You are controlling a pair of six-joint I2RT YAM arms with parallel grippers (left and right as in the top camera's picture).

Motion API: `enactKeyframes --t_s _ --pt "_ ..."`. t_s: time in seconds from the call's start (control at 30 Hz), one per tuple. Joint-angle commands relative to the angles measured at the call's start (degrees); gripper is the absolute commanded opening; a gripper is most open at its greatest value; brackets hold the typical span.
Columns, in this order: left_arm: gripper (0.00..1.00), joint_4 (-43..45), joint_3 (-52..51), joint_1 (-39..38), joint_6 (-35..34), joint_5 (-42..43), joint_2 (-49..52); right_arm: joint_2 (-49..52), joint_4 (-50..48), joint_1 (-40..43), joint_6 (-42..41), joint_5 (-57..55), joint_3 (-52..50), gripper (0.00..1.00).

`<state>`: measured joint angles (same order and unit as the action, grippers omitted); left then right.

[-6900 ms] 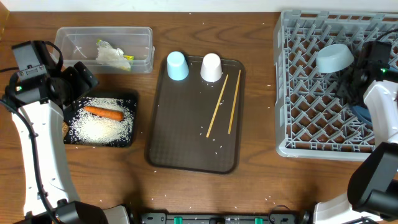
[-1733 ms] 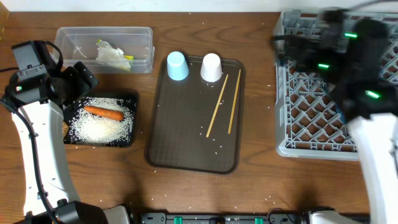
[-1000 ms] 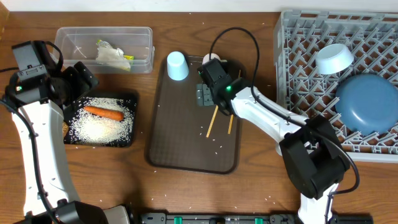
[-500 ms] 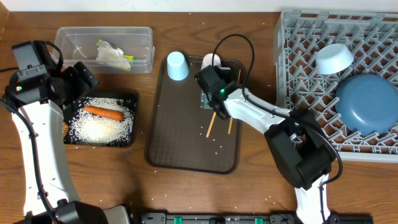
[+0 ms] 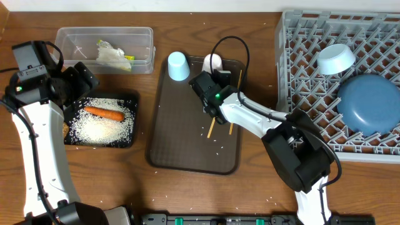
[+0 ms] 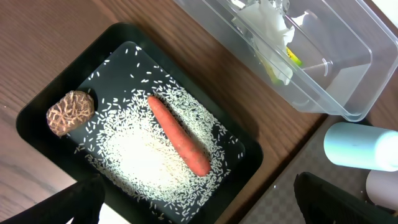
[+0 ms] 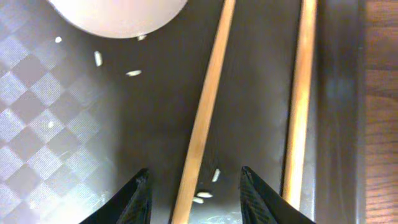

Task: Sort waste into correct bins and load items into the dishwasher rack
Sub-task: 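Grasp one wooden chopstick with the right gripper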

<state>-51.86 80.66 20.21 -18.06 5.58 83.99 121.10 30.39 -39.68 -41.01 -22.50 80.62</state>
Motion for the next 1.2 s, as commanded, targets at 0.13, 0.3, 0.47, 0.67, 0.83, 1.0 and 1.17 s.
enactKeyframes --t_s 0.13,0.3,0.47,0.67,0.83,1.0,1.17 --pt "0.98 0.0 0.8 0.2 -0.3 -0.3 -0.4 3.7 -0.1 -0.1 -1.8 1.3 0.0 0.37" --pt "0.98 0.0 0.8 0.2 -0.3 -0.3 -0.4 3.7 -0.4 0.1 -2.9 4.8 0.0 0.28" --pt "0.98 0.0 0.8 0.2 -0.3 -0.3 -0.4 3.7 0.3 0.3 -4.5 5.7 0.0 0.27" --pt "0.98 0.0 0.8 0.2 -0.3 -0.3 -0.4 3.7 2.3 1.0 -7.4 8.2 0.0 0.32" --pt "0.98 0.0 0.8 0.2 -0.3 -0.3 -0.4 3.7 2.6 1.5 -7.4 9.4 0.0 0.29" --pt "0.98 0.0 0.8 0.2 -0.3 -0.3 -0.4 3.7 3.9 1.4 -9.4 11.9 0.0 0.29" --pt "0.98 0.0 0.8 0.2 -0.3 -0.3 -0.4 3.7 4.1 1.4 -9.7 12.5 0.0 0.26"
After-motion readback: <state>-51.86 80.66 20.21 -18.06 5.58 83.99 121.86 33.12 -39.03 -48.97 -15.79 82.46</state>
